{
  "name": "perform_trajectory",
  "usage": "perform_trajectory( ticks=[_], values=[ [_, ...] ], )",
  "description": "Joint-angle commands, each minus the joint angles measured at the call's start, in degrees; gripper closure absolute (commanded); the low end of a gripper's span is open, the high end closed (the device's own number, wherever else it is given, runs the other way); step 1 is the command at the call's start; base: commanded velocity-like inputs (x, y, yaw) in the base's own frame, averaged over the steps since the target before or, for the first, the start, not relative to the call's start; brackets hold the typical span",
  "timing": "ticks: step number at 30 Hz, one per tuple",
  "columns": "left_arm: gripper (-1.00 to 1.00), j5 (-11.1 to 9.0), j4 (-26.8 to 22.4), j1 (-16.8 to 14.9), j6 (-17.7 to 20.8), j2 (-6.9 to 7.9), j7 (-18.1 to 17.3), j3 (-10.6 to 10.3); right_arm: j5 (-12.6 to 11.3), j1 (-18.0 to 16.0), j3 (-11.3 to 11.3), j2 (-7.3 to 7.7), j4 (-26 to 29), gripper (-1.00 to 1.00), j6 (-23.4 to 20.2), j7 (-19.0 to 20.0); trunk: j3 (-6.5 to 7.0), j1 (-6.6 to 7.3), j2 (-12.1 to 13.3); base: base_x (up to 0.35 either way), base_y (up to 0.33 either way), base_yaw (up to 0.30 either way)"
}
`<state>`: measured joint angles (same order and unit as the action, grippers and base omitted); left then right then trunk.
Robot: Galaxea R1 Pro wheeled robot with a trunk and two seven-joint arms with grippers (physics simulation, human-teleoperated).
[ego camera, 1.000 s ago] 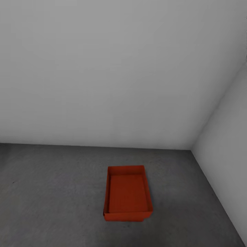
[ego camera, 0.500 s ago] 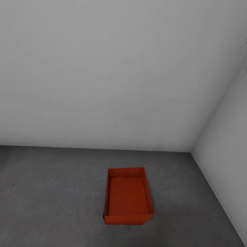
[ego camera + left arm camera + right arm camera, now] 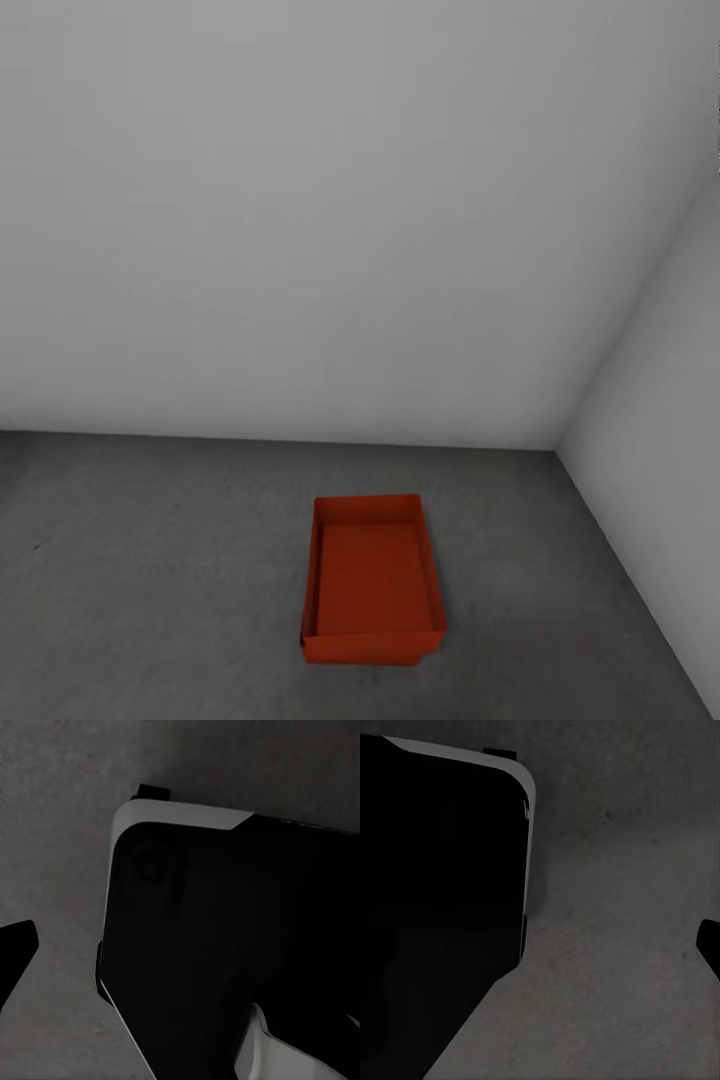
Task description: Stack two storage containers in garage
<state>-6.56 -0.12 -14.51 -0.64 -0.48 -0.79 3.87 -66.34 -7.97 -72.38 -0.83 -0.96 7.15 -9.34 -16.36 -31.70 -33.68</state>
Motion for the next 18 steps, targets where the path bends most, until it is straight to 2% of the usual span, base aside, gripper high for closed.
perform_trajectory(
  ticks=[1,18],
  values=[
    [-1.0,-0.4,0.0,0.0,-0.1,0.01,-0.1,0.3,-0.5,0.0,-0.5,-0.05,-0.1,-1.0,0.2,-0.1,-0.03,-0.01,-0.1,0.0,0.0,0.0],
    [-1.0,-0.3,0.0,0.0,-0.2,-0.05,-0.1,0.3,-0.5,0.0,-0.5,-0.05,0.0,-1.0,0.2,-0.1,0.93,-0.01,-0.1,0.0,0.0,0.0]
  ],
)
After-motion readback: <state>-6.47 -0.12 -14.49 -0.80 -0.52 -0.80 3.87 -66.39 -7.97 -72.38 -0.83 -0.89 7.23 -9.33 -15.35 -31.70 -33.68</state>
